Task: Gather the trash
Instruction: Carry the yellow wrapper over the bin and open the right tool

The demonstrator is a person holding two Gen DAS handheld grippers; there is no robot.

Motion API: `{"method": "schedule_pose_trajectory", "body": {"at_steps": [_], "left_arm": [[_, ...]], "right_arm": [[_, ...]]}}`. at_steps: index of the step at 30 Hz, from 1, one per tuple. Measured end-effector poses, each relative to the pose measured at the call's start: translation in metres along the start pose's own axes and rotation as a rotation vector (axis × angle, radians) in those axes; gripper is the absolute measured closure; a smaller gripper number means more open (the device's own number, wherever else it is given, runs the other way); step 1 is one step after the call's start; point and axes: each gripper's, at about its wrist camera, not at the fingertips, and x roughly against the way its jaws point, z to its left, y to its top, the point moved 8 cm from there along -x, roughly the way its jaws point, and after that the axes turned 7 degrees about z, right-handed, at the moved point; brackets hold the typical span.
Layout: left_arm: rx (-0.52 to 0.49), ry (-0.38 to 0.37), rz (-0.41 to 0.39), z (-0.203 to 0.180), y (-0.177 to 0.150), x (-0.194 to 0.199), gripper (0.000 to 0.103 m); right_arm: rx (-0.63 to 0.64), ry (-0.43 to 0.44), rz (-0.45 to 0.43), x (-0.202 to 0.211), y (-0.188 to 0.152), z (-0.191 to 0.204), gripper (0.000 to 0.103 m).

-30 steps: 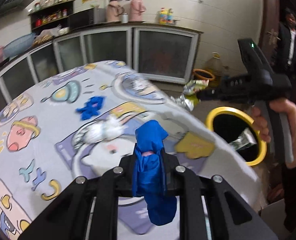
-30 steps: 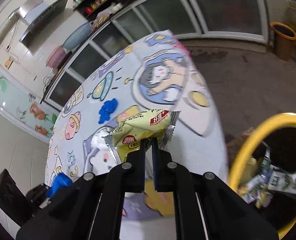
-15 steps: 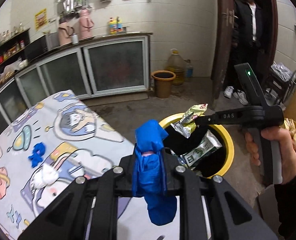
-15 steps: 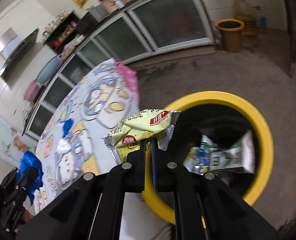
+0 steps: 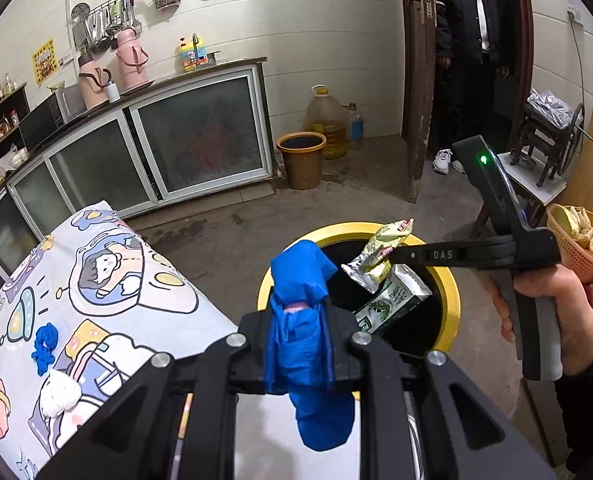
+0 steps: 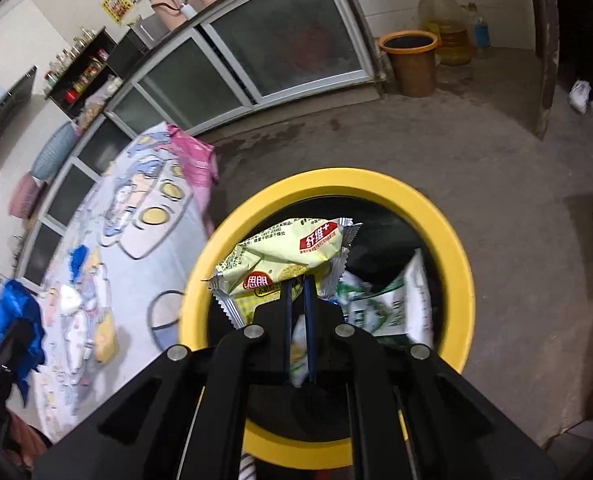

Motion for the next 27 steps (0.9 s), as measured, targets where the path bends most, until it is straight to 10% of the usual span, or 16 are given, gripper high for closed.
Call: {"method": "schedule_pose_trajectory", "body": {"at_steps": [10, 15, 19, 27], "left_arm": [[-0.015, -0.031, 0.034, -0.012, 0.008, -0.031, 0.082], [-0.01, -0.021, 0.01, -0.012, 0.008, -0.043, 0.022], [0.022, 0.003, 0.005, 0.0, 0.003, -0.04, 0.008], [0.147, 0.039, 0.001, 0.077, -0.013, -0.01, 0.008]], "right_arm": [[-0.006, -0.086, -0.009, -0.004, 0.004, -0.014, 0.096], [-0.035, -0.134, -0.007, -0.003, 0.009, -0.03, 0.094], [-0.077, -0.167, -0.04, 0.008, 0.009, -0.046, 0.034], [-0.002, -0.153, -0.137, 0.035, -0.001, -0.027, 0.036]]}}
